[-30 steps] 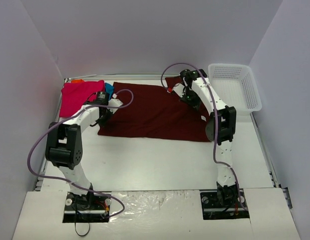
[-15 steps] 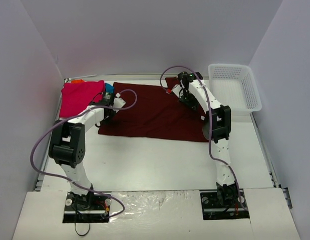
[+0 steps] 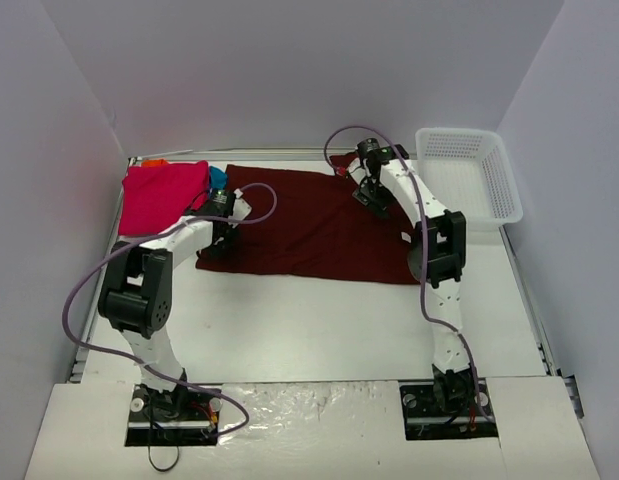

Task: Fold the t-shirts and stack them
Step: Fold the flattened tshirt in 1/3 of the way, then grap the side of the flattened tshirt furthest away from the robot with both arms

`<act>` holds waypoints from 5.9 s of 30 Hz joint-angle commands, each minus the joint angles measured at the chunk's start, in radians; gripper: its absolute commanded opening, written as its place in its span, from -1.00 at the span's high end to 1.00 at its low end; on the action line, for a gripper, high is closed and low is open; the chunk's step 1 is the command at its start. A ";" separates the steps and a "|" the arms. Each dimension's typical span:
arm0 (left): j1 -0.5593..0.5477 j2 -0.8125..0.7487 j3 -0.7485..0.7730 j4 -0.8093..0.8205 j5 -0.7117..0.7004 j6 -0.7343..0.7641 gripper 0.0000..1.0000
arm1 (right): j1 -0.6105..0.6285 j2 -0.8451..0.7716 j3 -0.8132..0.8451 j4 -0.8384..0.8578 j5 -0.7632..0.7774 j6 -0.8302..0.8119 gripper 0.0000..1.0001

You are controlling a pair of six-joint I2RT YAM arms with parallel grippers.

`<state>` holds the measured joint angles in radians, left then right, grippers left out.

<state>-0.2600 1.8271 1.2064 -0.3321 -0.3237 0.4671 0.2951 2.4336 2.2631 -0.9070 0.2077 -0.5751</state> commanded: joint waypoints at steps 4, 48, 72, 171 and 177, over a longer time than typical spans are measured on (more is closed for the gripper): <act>0.039 -0.187 -0.014 -0.071 0.081 0.019 -0.39 | -0.022 -0.318 -0.228 -0.007 -0.062 0.040 -0.14; 0.079 -0.046 -0.189 -0.120 0.319 0.283 0.95 | -0.183 -0.688 -0.932 -0.036 -0.294 -0.025 -0.15; 0.076 -0.086 -0.199 -0.128 0.341 0.245 0.95 | -0.260 -0.482 -0.884 -0.017 -0.407 -0.103 -0.14; 0.341 -0.042 0.288 -0.297 1.146 -0.399 -0.22 | -0.327 -0.679 -0.582 0.105 -0.663 0.067 -0.33; 0.364 0.070 0.321 -0.277 1.148 -0.505 -0.15 | -0.323 -0.622 -0.617 0.132 -0.679 0.060 -0.33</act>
<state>0.0887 1.9087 1.4845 -0.6350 0.7921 0.0509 -0.0372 1.8053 1.6512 -0.7807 -0.4324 -0.5293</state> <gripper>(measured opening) 0.585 0.664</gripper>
